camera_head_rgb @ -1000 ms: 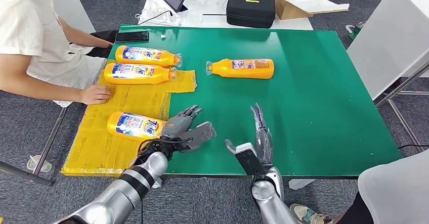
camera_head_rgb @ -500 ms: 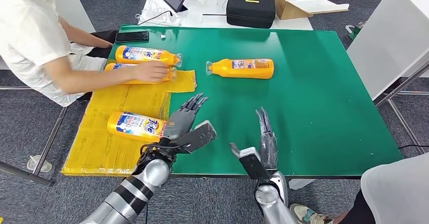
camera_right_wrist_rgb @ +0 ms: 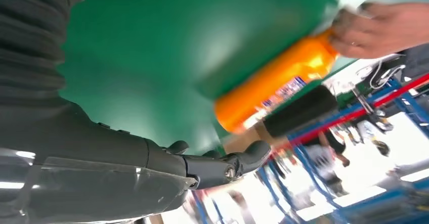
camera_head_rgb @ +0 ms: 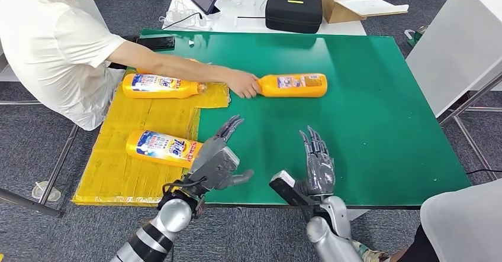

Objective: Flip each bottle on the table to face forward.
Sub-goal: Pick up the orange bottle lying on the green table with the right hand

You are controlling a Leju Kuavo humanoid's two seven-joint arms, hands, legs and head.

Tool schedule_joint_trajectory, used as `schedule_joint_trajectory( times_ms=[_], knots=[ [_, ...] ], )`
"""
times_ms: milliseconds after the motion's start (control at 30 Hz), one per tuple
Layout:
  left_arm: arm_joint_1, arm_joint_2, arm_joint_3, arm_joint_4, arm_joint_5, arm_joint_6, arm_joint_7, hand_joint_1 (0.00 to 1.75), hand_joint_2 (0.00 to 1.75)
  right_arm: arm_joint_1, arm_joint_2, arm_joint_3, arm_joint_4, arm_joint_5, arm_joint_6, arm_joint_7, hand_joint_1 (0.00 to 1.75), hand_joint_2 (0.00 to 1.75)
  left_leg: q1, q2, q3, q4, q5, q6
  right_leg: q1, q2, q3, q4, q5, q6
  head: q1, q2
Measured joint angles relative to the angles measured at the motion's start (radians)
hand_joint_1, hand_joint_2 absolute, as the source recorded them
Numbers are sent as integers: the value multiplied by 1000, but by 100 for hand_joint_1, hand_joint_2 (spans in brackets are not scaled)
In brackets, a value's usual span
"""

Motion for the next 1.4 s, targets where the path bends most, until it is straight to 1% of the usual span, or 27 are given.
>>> schedule_joint_trajectory(
  times_ms=[100, 233, 333, 467, 600, 833, 933, 1100, 1200, 1400],
  knots=[
    [39, -8, 1, -33, 34, 49, -19, 0, 175, -24, -49, -28, 41, 66, -22, 0, 0, 175, -1, 0, 0, 0, 0, 0, -1, 0, 0, 0, 0, 0, 0, 0],
    [79, -10, -3, -79, 2, 135, -25, 0, 175, -40, -103, -53, 72, 134, -10, 38, 0, 175, -2, 0, 0, 0, 0, 0, -1, 0, 0, 0, 0, 0, 0, 0],
    [99, -11, -8, -101, -3, 148, -20, 0, 175, -49, -133, -58, 91, 171, 20, 69, 0, 175, -2, 0, 0, 0, 0, 0, -1, 0, 0, 0, 0, 0, 0, 0],
    [117, -17, -13, -115, 31, 132, -7, 0, 175, -63, -160, -57, 116, 210, 53, 106, 0, 175, -2, 0, 0, 0, 0, 0, 0, 0, 0, 0, 0, 0, 0, 0],
    [121, -24, -15, -117, 51, 116, 0, 0, 175, -83, -172, -52, 133, 230, 69, 123, 0, 175, -2, 0, 0, 0, 0, 0, -1, 0, 0, 0, 0, 0, 0, 0],
    [122, -29, -17, -117, 53, 123, 7, 0, 175, -112, -181, -38, 155, 248, 87, 139, 0, 175, -2, 0, 0, 0, 0, 1, -1, 0, 0, 0, 0, 0, 0, 0],
    [116, -34, -24, -115, 51, 133, 15, 0, 175, -148, -182, -19, 172, 262, 121, 159, 0, 175, -2, 0, 0, 0, 0, 0, -1, 0, 0, 0, 0, 0, 0, 0],
    [101, -43, -33, -104, 52, 128, 21, 0, 175, -239, -182, 12, 236, 278, 168, 186, 0, 175, -2, 0, 0, 0, 1, 1, -1, 0, 0, 1, 0, 0, 0, 0],
    [97, -47, -35, -97, 53, 127, 21, 0, 175, -274, -182, 24, 267, 281, 174, 189, 0, 175, -2, 0, 0, 0, 1, 1, -1, 0, 0, 1, 0, 0, 0, 0],
    [92, -47, -39, -92, 59, 123, 21, 0, 175, -302, -182, 39, 306, 285, 173, 190, 0, 175, -2, 0, 0, 0, 0, 0, -1, 0, -1, 1, 0, 0, 0, 0]
  ],
)
